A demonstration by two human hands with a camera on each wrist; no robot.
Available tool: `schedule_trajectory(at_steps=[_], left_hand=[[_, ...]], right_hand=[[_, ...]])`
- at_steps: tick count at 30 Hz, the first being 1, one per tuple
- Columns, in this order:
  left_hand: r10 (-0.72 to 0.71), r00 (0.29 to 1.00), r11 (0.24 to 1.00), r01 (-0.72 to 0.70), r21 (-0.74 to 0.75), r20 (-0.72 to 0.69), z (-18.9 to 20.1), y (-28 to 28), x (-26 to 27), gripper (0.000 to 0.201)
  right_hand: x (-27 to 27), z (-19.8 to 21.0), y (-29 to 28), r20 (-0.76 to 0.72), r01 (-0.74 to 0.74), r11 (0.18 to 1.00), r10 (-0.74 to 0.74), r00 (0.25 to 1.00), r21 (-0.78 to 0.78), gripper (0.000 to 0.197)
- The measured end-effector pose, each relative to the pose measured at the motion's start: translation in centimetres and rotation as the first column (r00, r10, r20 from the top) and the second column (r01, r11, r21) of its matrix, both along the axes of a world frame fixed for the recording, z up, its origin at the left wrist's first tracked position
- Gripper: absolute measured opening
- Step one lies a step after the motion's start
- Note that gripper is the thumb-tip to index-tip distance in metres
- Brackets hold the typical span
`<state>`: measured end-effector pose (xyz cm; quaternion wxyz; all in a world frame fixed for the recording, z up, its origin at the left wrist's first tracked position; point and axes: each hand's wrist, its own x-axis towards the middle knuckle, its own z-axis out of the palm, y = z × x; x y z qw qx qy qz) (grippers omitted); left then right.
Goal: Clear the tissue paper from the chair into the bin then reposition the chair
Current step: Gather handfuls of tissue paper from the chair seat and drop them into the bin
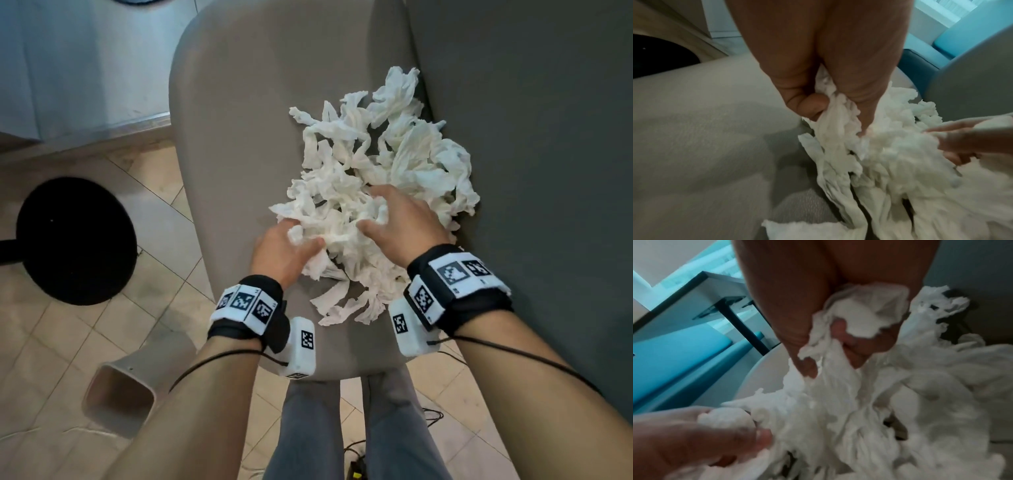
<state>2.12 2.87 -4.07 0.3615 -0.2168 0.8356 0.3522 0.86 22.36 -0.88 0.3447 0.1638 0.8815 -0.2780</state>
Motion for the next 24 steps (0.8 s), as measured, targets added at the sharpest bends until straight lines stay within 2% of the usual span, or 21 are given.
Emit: schedule_trajectory(at_steps=[2, 3, 6, 9, 11, 13, 15, 16, 19, 24], left_hand=[[0.001, 1.000, 1.000, -0.001, -0.008, -0.020, -0.1, 0.3, 0.4, 0.027], [0.001, 0.999, 1.000, -0.001, -0.006, -0.039, 0.0, 0.5, 0.4, 0.020], [0.030, 0.995, 1.000, -0.031, -0.004, -0.100, 0.6, 0.4, 0.8, 0.021], [0.132, 0.980, 0.991, -0.130, 0.026, -0.151, 1.5, -0.4, 1.3, 0.022], [0.211, 0.965, 0.977, -0.205, 0.051, -0.159, 2.1, -1.2, 1.8, 0.014], [0.273, 0.947, 0.961, -0.263, 0.079, -0.169, 2.5, -1.8, 2.3, 0.004], [0.306, 0.931, 0.951, -0.293, 0.096, -0.199, 2.5, -2.5, 2.6, 0.009], [0.310, 0.925, 0.950, -0.296, 0.095, -0.218, 2.4, -2.8, 2.7, 0.013], [0.323, 0.912, 0.946, -0.315, 0.071, -0.255, 2.6, -3.2, 3.1, 0.027], [0.361, 0.895, 0.930, -0.364, 0.039, -0.261, 3.0, -3.2, 3.7, 0.015]], right_hand=[[0.0, -0.5, 0.0, -0.017, 0.000, 0.998, 0.001, 1.000, 0.069, 0.027], [0.0, -0.7, 0.1, -0.031, 0.011, 0.997, -0.008, 0.999, 0.082, 0.025], [0.3, -0.8, 0.9, -0.081, 0.103, 0.993, -0.098, 0.992, 0.053, 0.034], [0.9, -0.4, 1.7, -0.145, 0.173, 0.985, -0.168, 0.975, 0.022, 0.030], [1.5, 0.0, 1.7, -0.135, 0.162, 0.985, -0.154, 0.979, 0.051, 0.025], [2.0, 0.1, 1.4, -0.061, 0.090, 0.991, -0.085, 0.995, 0.095, 0.039], [2.4, -0.2, 1.0, -0.012, 0.020, 0.992, -0.019, 1.000, 0.128, 0.054], [2.5, -0.5, 0.9, -0.017, 0.005, 0.990, -0.003, 1.000, 0.141, 0.055], [2.8, -1.2, 0.7, -0.054, 0.011, 0.986, -0.002, 0.999, 0.165, 0.039], [2.7, -0.6, 0.7, -0.127, 0.141, 0.980, -0.123, 0.984, 0.143, 0.038]])
